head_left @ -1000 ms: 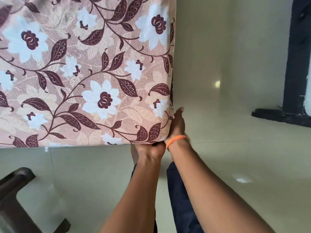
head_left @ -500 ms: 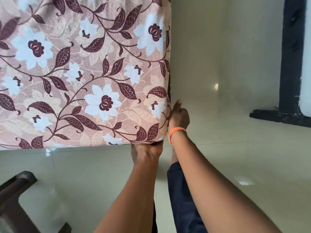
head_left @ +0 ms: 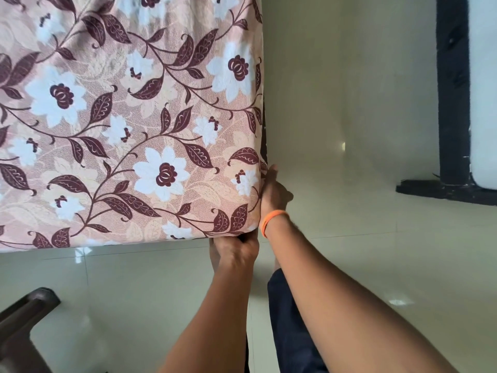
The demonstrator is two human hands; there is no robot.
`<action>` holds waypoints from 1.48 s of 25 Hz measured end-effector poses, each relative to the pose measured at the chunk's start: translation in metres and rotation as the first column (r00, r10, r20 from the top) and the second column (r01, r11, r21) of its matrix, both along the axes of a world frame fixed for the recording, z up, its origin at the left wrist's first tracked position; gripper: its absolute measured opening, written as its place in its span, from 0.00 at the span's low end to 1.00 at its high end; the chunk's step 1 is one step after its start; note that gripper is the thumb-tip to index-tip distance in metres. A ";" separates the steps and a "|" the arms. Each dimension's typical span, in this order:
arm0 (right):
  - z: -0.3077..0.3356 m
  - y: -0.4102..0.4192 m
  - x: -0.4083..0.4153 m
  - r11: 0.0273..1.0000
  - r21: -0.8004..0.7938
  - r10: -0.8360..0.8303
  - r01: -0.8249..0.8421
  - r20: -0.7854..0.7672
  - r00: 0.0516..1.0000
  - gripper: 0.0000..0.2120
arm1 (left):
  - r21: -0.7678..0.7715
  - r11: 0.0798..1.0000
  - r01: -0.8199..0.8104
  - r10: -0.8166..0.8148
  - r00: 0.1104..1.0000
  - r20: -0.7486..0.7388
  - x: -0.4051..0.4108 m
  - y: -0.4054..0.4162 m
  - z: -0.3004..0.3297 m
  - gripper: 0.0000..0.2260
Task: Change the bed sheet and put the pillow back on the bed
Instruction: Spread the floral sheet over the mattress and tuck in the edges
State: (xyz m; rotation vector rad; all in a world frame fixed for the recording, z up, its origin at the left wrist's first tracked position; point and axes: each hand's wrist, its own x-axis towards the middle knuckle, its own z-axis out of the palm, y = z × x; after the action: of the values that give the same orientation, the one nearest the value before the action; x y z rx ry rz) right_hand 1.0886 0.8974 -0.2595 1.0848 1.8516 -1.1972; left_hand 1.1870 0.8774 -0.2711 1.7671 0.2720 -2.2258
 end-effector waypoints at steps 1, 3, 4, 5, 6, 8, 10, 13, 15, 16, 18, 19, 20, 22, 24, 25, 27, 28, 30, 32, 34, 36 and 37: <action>0.001 0.002 0.002 0.998 -0.002 -0.058 0.058 -0.003 0.998 0.34 | 0.003 1.000 -0.007 0.007 1.000 -0.015 -0.001 0.001 0.001 0.20; 0.005 0.004 0.003 0.972 -0.079 -0.220 0.222 0.034 0.975 0.37 | 0.033 0.999 -0.008 0.009 0.999 -0.044 -0.002 0.003 0.003 0.21; 0.001 0.006 0.002 0.945 -0.107 -0.302 0.308 0.069 0.951 0.43 | 0.048 0.999 0.027 -0.025 0.999 -0.030 -0.002 0.005 0.005 0.21; -0.003 0.008 -0.001 0.927 -0.121 -0.345 0.356 0.101 0.933 0.49 | 0.067 0.995 0.075 -0.075 0.997 0.002 -0.001 0.007 0.005 0.20; 0.004 0.010 -0.006 0.922 -0.137 -0.346 0.362 0.123 0.930 0.52 | 0.095 0.987 0.128 -0.135 0.988 0.069 0.001 0.009 0.005 0.18; 0.029 0.018 -0.017 0.954 -0.101 -0.274 0.283 0.095 0.957 0.43 | 0.159 0.964 0.214 -0.247 0.940 0.235 0.001 0.013 0.014 0.11; 0.064 0.029 -0.024 0.974 -0.067 -0.212 0.217 0.074 0.974 0.37 | 0.173 0.947 0.269 -0.313 0.889 0.334 -0.013 0.017 0.052 0.10; 0.124 0.043 -0.023 0.978 -0.159 -0.114 0.134 0.126 0.985 0.43 | 0.153 0.924 0.351 -0.381 0.882 0.277 -0.053 0.021 0.135 0.18; 0.159 0.055 -0.027 0.979 -0.182 -0.074 0.095 0.120 0.990 0.40 | 0.143 0.881 0.452 -0.474 0.844 0.251 -0.082 0.022 0.182 0.22; 0.187 0.063 -0.036 0.976 -0.197 -0.076 0.096 0.109 0.991 0.35 | 0.122 0.847 0.517 -0.531 0.813 0.238 -0.097 0.023 0.208 0.22; 0.243 0.080 -0.059 0.964 -0.245 -0.082 0.099 0.079 0.993 0.26 | 0.018 0.783 0.622 -0.605 0.754 0.255 -0.125 0.024 0.258 0.17; 0.268 0.087 -0.071 0.956 -0.280 -0.071 0.090 0.076 0.995 0.22 | -0.034 0.761 0.648 -0.619 0.740 0.263 -0.137 0.026 0.284 0.15; 0.294 0.093 -0.084 0.945 -0.318 -0.054 0.075 0.074 0.996 0.20 | -0.076 0.743 0.664 -0.627 0.732 0.266 -0.150 0.027 0.310 0.14; 0.343 0.098 -0.115 0.933 -0.361 0.017 -0.011 0.015 1.000 0.16 | -0.132 0.715 0.687 -0.634 0.716 0.293 -0.172 0.030 0.354 0.14; 0.380 0.097 -0.145 0.931 -0.331 0.130 -0.151 -0.084 0.988 0.12 | -0.196 0.669 0.717 -0.655 0.693 0.300 -0.190 0.034 0.379 0.13; 0.395 0.094 -0.162 0.928 -0.315 0.169 -0.201 -0.128 0.977 0.11 | -0.240 0.633 0.736 -0.671 0.677 0.304 -0.203 0.034 0.391 0.13; 0.419 0.084 -0.197 0.915 -0.307 0.216 -0.260 -0.171 0.961 0.11 | -0.327 0.511 0.795 -0.712 0.605 0.357 -0.233 0.031 0.410 0.13; 0.429 0.076 -0.215 0.907 -0.312 0.235 -0.283 -0.183 0.955 0.11 | -0.364 0.454 0.813 -0.724 0.575 0.382 -0.250 0.027 0.419 0.13; 0.445 0.056 -0.255 0.888 -0.321 0.270 -0.329 -0.215 0.939 0.12 | -0.425 0.381 0.821 -0.724 0.551 0.415 -0.288 0.014 0.431 0.12; 0.451 0.035 -0.295 0.874 -0.324 0.287 -0.363 -0.258 0.922 0.12 | -0.470 0.271 0.840 -0.703 0.506 0.499 -0.328 -0.006 0.434 0.11; 0.451 0.011 -0.343 0.858 -0.344 0.297 -0.380 -0.270 0.916 0.10 | -0.478 0.210 0.853 -0.669 0.482 0.566 -0.375 -0.030 0.431 0.09; 0.449 -0.008 -0.393 0.843 -0.329 0.354 -0.425 -0.255 0.900 0.09 | -0.461 0.198 0.865 -0.652 0.468 0.597 -0.418 -0.051 0.432 0.07; 0.449 -0.016 -0.418 0.841 -0.314 0.378 -0.441 -0.243 0.894 0.09 | -0.452 0.194 0.871 -0.653 0.458 0.603 -0.440 -0.063 0.434 0.07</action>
State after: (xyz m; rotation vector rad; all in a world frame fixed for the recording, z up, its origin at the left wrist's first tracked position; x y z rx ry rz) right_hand 0.6702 0.8811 0.1897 0.3598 1.7731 -1.3262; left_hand 0.7475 0.8149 0.1630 1.8063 -1.7760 -1.9467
